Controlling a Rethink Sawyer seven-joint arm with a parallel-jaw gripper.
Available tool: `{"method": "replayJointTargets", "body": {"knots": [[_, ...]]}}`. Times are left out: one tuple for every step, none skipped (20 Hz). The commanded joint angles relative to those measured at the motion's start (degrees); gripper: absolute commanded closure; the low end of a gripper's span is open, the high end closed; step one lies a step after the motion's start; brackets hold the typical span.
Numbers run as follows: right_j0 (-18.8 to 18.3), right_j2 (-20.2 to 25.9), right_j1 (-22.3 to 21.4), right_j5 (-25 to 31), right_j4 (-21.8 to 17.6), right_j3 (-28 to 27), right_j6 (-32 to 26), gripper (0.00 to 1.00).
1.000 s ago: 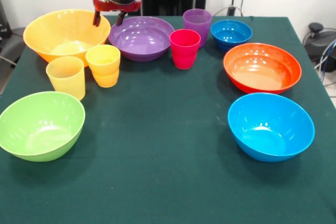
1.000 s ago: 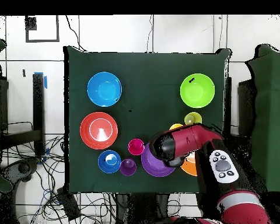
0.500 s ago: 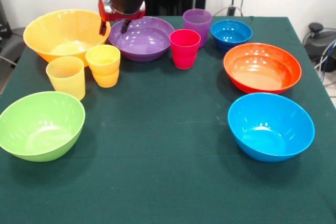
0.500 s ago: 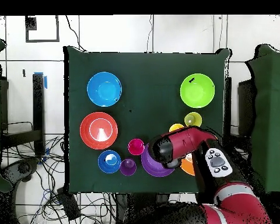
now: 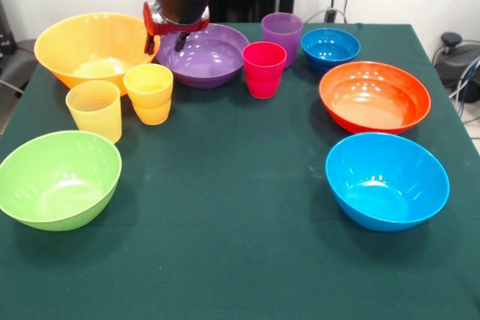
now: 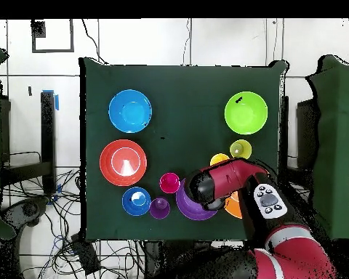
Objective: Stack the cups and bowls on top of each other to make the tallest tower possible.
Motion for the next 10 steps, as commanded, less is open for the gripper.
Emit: {"method": "replayJointTargets", "body": {"knots": [[0.26,3.94,1.07,-3.92,-3.83,-3.81,-7.59,0.0],[0.25,3.97,0.87,-3.77,-3.78,-3.75,-7.8,0.0],[0.14,4.05,0.75,-3.68,-3.65,-3.69,-7.96,0.0],[0.1,4.12,0.72,-3.49,-3.59,-3.75,-8.2,0.0],[0.07,4.18,0.69,-3.3,-3.52,-3.81,-8.44,0.0],[-0.12,4.34,0.5,-3.06,-3.34,-3.89,-8.88,0.0],[-0.2,4.38,0.48,-3.03,-3.32,-3.91,-9.02,0.0],[-0.28,4.43,0.46,-3.06,-3.34,-3.94,-9.14,0.0],[-0.32,4.45,0.43,-2.98,-3.33,-4.0,-9.27,0.0],[-0.4,4.55,0.44,-2.91,-3.27,-4.15,-9.47,0.0]]}}
